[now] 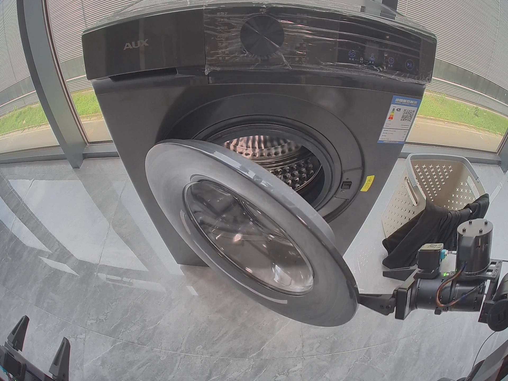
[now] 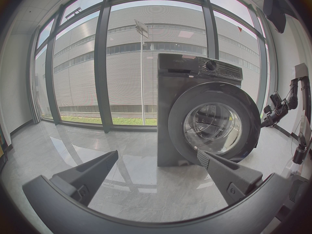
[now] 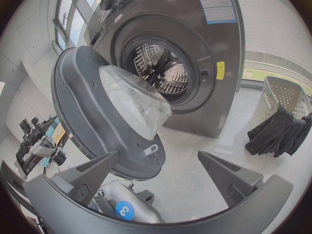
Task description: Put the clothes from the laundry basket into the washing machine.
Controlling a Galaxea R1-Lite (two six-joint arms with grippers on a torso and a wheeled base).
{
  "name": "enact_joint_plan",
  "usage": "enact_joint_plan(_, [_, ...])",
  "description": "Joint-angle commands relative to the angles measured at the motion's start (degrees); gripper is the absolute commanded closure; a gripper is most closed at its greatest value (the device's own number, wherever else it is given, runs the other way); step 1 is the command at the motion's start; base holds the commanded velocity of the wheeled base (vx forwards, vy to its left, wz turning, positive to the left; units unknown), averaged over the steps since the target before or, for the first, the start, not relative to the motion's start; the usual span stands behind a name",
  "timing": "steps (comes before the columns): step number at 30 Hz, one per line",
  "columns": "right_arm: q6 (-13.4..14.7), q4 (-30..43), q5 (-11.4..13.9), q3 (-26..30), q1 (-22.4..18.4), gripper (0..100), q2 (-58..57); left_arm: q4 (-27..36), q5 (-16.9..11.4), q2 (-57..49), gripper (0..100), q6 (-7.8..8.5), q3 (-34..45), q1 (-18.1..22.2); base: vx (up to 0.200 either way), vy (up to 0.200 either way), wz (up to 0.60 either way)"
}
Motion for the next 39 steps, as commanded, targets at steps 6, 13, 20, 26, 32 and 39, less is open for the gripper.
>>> enact_joint_plan(6, [0.6,-1.7,0.1,2.4,6.2,0,-1.5,0.0,0.0,-0.9,0,-0.01,1.0,0.0,0.000,0.000,0.00])
enact_joint_plan(13, [1.7,-1.8,-3.7,-3.0,2.2,0,3.7,0.0,0.0,-1.0,0,-0.01,1.0,0.0,0.000,0.000,0.00])
enact_joint_plan(20, [3.8,-5.8,-8.7,-9.8,2.2,0,15.4,0.0,0.0,-1.0,0,-0.01,1.0,0.0,0.000,0.000,0.00])
enact_joint_plan(26, [3.7,-11.2,-11.8,-13.8,2.8,0,25.3,0.1,-0.1,-0.9,0,-0.01,1.0,0.0,0.000,0.000,0.00])
enact_joint_plan(32, [3.7,-12.5,-13.1,-17.4,3.5,0,30.6,0.0,-0.1,-0.9,0,-0.01,1.0,0.0,0.000,0.000,0.00])
enact_joint_plan(39, [3.7,-12.7,-12.7,-16.9,6.4,0,30.6,0.1,-0.1,-0.9,0,-0.01,1.0,0.0,0.000,0.000,0.00])
